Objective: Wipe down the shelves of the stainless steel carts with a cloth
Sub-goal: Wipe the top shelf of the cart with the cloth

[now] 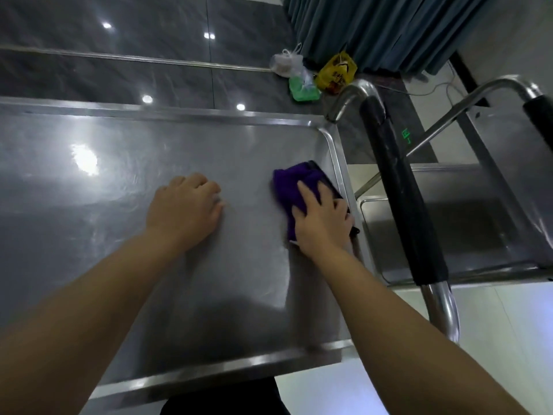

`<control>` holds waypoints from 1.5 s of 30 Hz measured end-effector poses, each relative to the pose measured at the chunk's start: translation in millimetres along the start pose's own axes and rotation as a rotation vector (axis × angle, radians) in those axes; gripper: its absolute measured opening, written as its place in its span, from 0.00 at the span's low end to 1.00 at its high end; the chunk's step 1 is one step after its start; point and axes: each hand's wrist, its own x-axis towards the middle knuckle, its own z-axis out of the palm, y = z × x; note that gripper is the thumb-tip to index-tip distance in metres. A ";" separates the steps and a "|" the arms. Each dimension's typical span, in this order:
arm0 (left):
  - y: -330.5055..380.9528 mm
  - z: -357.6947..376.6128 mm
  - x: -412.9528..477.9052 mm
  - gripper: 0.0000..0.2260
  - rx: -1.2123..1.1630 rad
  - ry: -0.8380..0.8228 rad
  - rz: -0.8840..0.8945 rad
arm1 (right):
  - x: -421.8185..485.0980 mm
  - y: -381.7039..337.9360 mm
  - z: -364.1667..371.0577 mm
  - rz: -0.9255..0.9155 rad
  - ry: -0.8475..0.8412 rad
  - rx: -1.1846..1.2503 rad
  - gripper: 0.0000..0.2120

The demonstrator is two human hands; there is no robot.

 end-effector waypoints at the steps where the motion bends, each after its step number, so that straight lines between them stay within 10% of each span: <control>1: -1.5 0.2 6.8 0.15 -0.005 0.010 -0.008 | 15.9 1.3 -2.4 0.137 -0.006 0.023 0.25; 4: -5.0 3.7 26.5 0.17 -0.019 0.018 -0.015 | 42.4 -15.6 -4.3 0.296 -0.008 -0.008 0.25; 9: -11.3 14.5 58.6 0.22 0.014 -0.029 0.012 | 46.2 -31.0 5.9 -0.172 -0.024 -0.011 0.24; 15: -20.1 23.4 66.1 0.21 0.076 -0.079 0.038 | 114.1 -25.7 -5.5 0.293 0.019 0.013 0.25; 21: -23.0 23.0 61.8 0.21 0.039 -0.058 0.015 | 131.4 -48.6 -0.5 -0.314 -0.029 -0.081 0.24; 26: -24.2 26.9 63.0 0.22 0.029 -0.082 -0.006 | 158.1 -28.9 -10.0 0.196 0.049 -0.060 0.25; 33: -28.7 29.7 59.9 0.22 0.036 -0.074 0.003 | 130.2 -57.7 -3.6 -0.259 -0.081 -0.038 0.26; 40: -33.2 18.6 50.1 0.23 0.041 -0.145 0.036 | 92.1 -38.2 -7.5 0.132 -0.050 -0.050 0.31; 45: -42.0 6.9 -0.3 0.20 0.022 -0.083 0.032 | 18.8 -31.5 -4.2 -0.068 -0.075 -0.097 0.30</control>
